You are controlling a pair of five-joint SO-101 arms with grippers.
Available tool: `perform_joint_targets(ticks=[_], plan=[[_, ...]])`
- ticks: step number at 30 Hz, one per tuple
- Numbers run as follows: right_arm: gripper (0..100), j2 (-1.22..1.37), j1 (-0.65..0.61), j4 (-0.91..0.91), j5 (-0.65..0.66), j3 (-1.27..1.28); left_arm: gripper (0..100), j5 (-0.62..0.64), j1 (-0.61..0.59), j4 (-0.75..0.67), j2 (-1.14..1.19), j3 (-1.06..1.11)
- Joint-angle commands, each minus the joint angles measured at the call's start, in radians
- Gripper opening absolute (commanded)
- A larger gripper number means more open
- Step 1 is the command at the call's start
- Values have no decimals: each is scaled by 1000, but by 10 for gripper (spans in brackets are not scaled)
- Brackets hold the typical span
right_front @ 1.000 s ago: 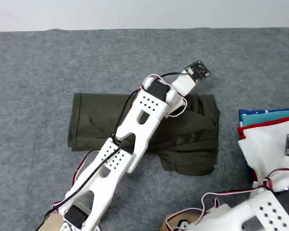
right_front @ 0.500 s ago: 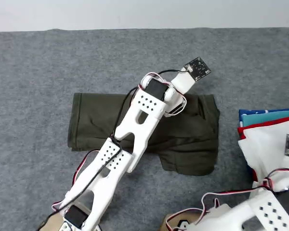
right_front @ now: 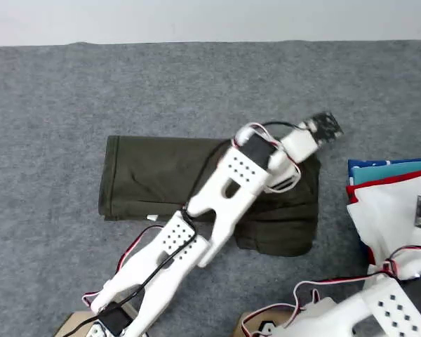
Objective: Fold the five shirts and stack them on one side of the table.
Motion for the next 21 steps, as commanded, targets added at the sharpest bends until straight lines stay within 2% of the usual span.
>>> perform_joint_targets(ticks=[1, 6, 14, 21], plan=[[197, -15, 8, 4, 9, -5, 112, 6, 8, 31, -69, 15], [197, -15, 8, -2, 9, -5, 113, 6, 0, 32, -198, 179], [197, -12, 8, -25, 9, -3, 151, -6, 66, 23, -608, 785], [197, -15, 8, -50, 9, 51, 152, -38, 144, -38, -684, 1032]])
